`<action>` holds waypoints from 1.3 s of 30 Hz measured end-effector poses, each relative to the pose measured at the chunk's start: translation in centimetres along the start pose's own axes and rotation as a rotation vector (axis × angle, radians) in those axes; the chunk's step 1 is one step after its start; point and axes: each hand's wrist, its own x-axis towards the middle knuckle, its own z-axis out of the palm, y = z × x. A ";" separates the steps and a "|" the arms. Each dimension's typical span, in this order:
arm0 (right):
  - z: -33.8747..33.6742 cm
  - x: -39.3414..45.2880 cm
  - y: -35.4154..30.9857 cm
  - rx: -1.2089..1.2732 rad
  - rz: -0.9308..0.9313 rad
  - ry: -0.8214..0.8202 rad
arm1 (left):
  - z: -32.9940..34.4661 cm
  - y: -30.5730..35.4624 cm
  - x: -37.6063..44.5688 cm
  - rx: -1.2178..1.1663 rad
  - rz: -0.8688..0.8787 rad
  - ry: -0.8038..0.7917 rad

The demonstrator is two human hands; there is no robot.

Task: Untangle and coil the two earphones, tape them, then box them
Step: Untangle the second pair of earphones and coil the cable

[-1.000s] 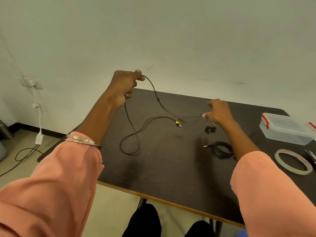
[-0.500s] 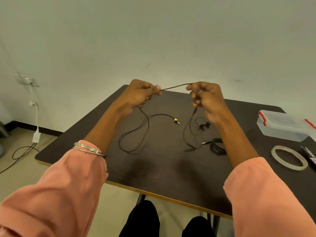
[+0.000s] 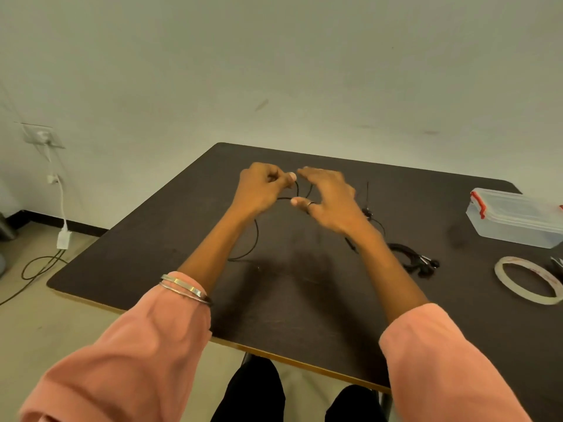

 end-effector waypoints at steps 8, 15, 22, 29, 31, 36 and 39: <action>4.3 -0.1 2.3 0.386 0.016 0.279 | 1.7 -2.7 -0.1 -0.188 -0.084 -0.157; 4.0 0.7 5.2 0.534 0.455 0.717 | 1.3 -6.0 -0.6 -0.234 -0.156 -0.122; 4.6 0.3 3.8 0.037 0.375 0.499 | 1.7 -6.3 -1.0 -0.101 -0.059 0.086; 5.9 0.3 2.0 -0.357 0.011 0.374 | 1.7 -7.6 -1.1 0.146 0.005 0.303; 6.0 0.2 2.1 -0.525 -0.128 0.327 | 1.8 -7.6 -1.3 0.205 0.017 0.304; 6.9 -0.1 2.1 -0.614 -0.298 0.279 | 2.0 -7.4 -1.8 0.271 0.146 0.102; 6.6 -0.1 2.5 -0.412 -0.229 0.329 | 2.0 -6.6 -2.1 0.093 0.133 0.025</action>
